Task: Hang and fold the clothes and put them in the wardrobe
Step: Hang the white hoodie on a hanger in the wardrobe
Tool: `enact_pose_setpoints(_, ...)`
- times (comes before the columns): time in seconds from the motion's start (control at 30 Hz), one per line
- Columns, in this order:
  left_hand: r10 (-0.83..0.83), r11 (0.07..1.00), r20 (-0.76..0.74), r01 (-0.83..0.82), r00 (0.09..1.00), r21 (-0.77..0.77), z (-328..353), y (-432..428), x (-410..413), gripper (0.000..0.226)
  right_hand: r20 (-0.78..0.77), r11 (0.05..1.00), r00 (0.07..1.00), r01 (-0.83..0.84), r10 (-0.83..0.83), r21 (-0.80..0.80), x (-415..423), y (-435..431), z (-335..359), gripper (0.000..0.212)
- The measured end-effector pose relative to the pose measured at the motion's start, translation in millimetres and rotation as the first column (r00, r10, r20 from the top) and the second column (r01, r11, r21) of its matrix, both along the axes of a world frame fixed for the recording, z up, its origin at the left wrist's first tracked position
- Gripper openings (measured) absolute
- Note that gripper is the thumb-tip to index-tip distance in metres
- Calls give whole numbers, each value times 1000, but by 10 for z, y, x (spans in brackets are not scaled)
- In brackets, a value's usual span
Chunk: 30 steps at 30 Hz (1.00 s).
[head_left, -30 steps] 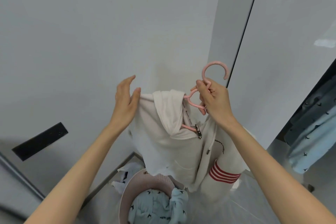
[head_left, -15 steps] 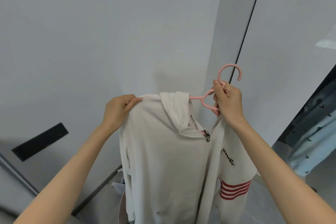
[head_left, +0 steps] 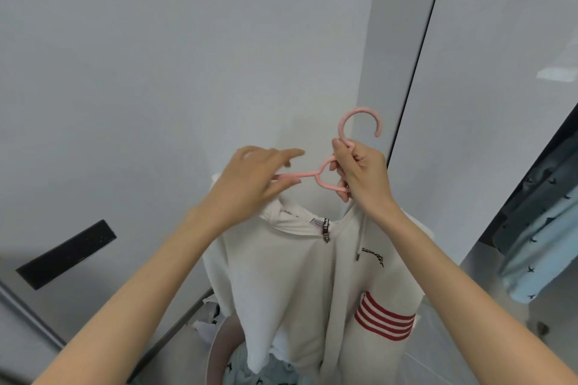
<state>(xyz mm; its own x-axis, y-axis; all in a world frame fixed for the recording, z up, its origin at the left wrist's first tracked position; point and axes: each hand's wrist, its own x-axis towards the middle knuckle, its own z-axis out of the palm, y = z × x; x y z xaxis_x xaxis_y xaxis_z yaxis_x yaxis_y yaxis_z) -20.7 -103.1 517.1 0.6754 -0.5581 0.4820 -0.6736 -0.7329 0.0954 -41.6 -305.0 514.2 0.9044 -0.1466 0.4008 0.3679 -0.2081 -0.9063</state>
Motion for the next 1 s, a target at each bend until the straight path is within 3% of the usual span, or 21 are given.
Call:
enact_pose_setpoints(0.1,-22,997,153,12,988,72,-103,-94,16,44,21,999,1000,-1,1,-41,-22,26,16,40)
enact_pose_setpoints(0.23,-25,1000,118,23,993,19,-236,-86,24,49,-7,983,1000,0,-2,-186,-29,-51,-2,38)
enact_pose_setpoints(0.37,121,991,75,-116,990,-71,-351,-122,4,45,16,864,989,138,-149,-484,-15,-254,-185,33)
enact_pose_setpoints(0.47,201,975,83,-192,976,-110,-390,-140,0,41,6,746,942,268,-334,-609,-75,-383,-460,45)
enact_pose_setpoints(0.63,199,976,102,-187,975,-109,-393,-299,-58,18,7,802,899,395,-439,-449,-80,-227,-728,58)
enact_pose_setpoints(0.73,222,969,69,-213,972,-123,-424,-360,-103,16,56,808,893,430,-447,-403,22,-177,-728,44)
enact_pose_setpoints(0.87,313,943,-69,-318,947,-95,-507,-384,-109,33,55,876,932,356,-358,-325,49,-177,-633,18)
enact_pose_setpoints(1.0,369,917,-177,-389,912,-92,-583,-431,-135,37,184,888,919,388,-350,-249,136,-253,-194,28)
